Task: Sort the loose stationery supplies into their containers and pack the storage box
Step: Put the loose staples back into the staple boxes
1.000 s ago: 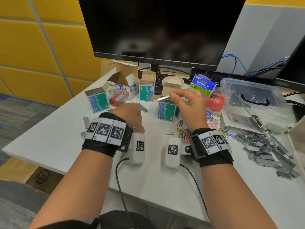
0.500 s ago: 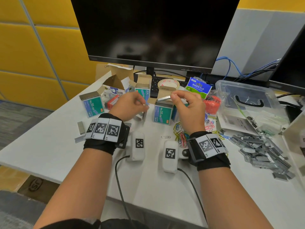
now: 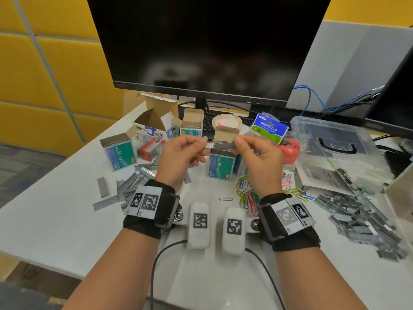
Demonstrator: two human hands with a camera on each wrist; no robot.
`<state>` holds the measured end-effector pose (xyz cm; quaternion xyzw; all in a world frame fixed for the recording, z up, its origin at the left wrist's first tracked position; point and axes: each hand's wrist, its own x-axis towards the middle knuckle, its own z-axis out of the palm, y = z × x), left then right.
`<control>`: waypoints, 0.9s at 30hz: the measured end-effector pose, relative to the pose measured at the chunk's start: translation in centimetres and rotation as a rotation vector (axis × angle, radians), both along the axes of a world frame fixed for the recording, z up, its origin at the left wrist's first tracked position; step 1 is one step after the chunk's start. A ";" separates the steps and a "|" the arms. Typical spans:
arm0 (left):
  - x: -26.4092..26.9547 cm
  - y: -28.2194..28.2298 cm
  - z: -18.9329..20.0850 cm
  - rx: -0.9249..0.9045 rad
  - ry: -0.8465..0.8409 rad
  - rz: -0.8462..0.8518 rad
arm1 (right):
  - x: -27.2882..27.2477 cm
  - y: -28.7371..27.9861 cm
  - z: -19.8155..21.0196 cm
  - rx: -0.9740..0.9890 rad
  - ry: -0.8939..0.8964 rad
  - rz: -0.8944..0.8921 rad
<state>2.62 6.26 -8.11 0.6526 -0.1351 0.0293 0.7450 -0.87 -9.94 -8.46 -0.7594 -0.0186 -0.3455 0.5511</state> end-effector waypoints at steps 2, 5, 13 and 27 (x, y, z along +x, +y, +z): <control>0.1 0.1 -0.1 -0.013 -0.006 0.009 | 0.0 -0.1 0.1 0.062 0.001 0.017; 0.3 0.3 -0.1 -0.040 -0.001 0.015 | -0.1 -0.2 0.2 0.108 -0.008 0.028; 0.0 0.2 0.0 -0.026 -0.032 -0.027 | -0.1 -0.2 0.1 0.084 0.048 0.024; -0.6 -0.3 0.4 -0.044 -0.006 -0.121 | -0.2 0.4 0.2 0.033 0.084 -0.004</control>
